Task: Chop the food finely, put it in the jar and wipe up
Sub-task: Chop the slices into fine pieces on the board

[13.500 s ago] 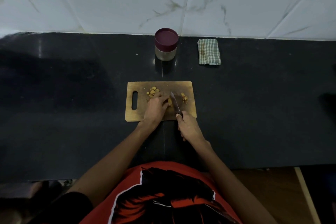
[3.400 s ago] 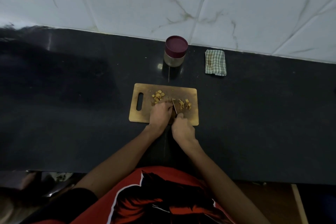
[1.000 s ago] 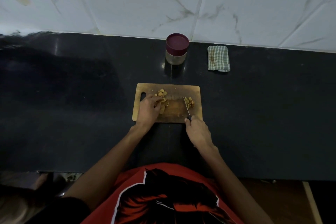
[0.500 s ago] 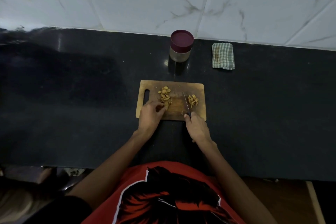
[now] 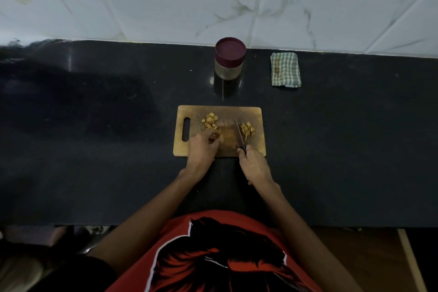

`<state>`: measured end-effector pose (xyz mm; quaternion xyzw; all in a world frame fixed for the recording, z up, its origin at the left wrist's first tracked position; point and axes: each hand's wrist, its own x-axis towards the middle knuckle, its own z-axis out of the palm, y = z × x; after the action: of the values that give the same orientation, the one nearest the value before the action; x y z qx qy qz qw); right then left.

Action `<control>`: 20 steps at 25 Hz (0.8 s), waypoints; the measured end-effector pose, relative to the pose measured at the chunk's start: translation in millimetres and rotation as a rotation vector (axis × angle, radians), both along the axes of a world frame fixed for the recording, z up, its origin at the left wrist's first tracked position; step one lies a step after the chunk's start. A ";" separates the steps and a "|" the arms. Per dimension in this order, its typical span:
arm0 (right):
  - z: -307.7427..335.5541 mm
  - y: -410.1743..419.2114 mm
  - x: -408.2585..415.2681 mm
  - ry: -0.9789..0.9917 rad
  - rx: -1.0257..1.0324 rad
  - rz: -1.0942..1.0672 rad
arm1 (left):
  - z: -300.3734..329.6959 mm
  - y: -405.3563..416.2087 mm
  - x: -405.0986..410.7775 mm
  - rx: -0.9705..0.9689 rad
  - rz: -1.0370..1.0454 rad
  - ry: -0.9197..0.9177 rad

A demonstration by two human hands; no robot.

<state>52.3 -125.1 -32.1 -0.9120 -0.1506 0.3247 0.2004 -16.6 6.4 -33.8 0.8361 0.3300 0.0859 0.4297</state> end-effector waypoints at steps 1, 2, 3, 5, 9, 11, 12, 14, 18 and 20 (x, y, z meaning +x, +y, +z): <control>0.2 -0.2 0.1 0.003 0.002 -0.004 | 3.0 -1.8 6.8 -0.016 -0.010 0.008; 0.3 -0.3 0.2 0.002 0.005 -0.007 | 4.9 -3.3 13.4 -0.022 -0.022 0.011; 0.4 -0.5 0.2 -0.001 0.010 -0.008 | 5.5 -4.3 19.7 -0.017 -0.035 0.016; 0.1 -0.6 -0.2 -0.005 0.015 -0.010 | 5.5 -5.6 28.1 0.002 -0.060 0.046; -1.2 -0.8 0.9 -0.003 0.012 -0.006 | 0.6 -7.1 32.7 0.026 -0.054 0.092; -3.0 -0.8 1.4 -0.007 0.014 0.003 | -0.1 -7.4 29.6 0.042 -0.046 0.071; -3.8 -0.7 1.6 -0.006 0.015 0.005 | -0.8 -7.0 26.7 0.046 -0.035 0.052; -4.8 -0.8 1.7 -0.008 0.022 0.005 | -1.2 -3.4 17.8 0.057 0.012 0.032; -5.4 -1.0 1.7 -0.005 0.046 -0.002 | -5.3 13.9 1.7 0.109 0.109 -0.001; -6.1 -1.8 1.4 -0.009 0.053 -0.001 | -8.7 19.7 0.8 0.115 0.095 0.006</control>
<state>53.7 -126.8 -38.1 -0.9079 -0.1596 0.3164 0.2239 -15.8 26.1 -42.5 0.8431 0.3650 0.1226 0.3755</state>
